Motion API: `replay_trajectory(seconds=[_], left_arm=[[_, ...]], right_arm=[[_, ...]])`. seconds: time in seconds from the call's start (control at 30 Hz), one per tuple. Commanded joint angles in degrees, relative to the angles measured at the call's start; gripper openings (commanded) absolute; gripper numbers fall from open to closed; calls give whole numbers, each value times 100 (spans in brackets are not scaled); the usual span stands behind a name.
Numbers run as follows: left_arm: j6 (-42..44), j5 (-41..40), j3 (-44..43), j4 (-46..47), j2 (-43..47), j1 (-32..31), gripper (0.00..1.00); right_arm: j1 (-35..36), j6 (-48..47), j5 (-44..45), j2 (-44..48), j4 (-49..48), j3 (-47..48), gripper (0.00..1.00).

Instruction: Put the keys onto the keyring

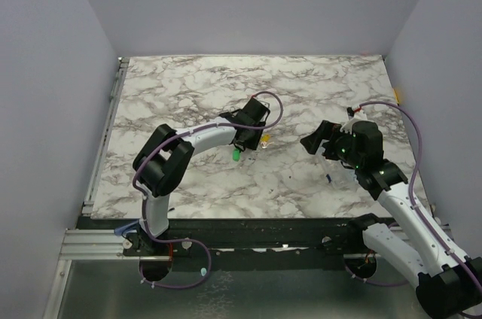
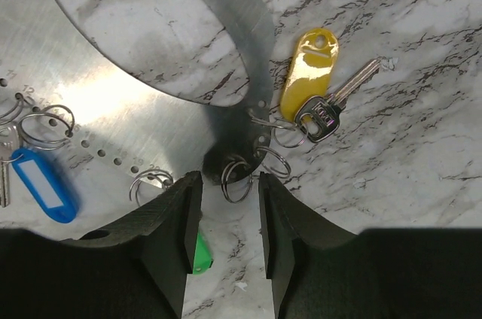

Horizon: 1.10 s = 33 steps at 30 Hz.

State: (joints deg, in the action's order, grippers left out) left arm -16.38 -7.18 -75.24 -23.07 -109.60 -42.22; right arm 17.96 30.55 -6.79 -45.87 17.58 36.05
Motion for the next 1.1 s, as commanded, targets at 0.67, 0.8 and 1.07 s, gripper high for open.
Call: replay_trajectory(seconds=[0.67,0.8,1.07], left_arm=[[167,399,-544,-400,-475,143,33],[179,436,-637,-512,-541,147,29],[162,497,-685,-598,-641,152,19]], right_arm=[[21,-66,-297,-85,-168,-103,98],[23,-66,-310,-93,-168,-106,98],[24,-65,-323,-104,-168,-107,98]])
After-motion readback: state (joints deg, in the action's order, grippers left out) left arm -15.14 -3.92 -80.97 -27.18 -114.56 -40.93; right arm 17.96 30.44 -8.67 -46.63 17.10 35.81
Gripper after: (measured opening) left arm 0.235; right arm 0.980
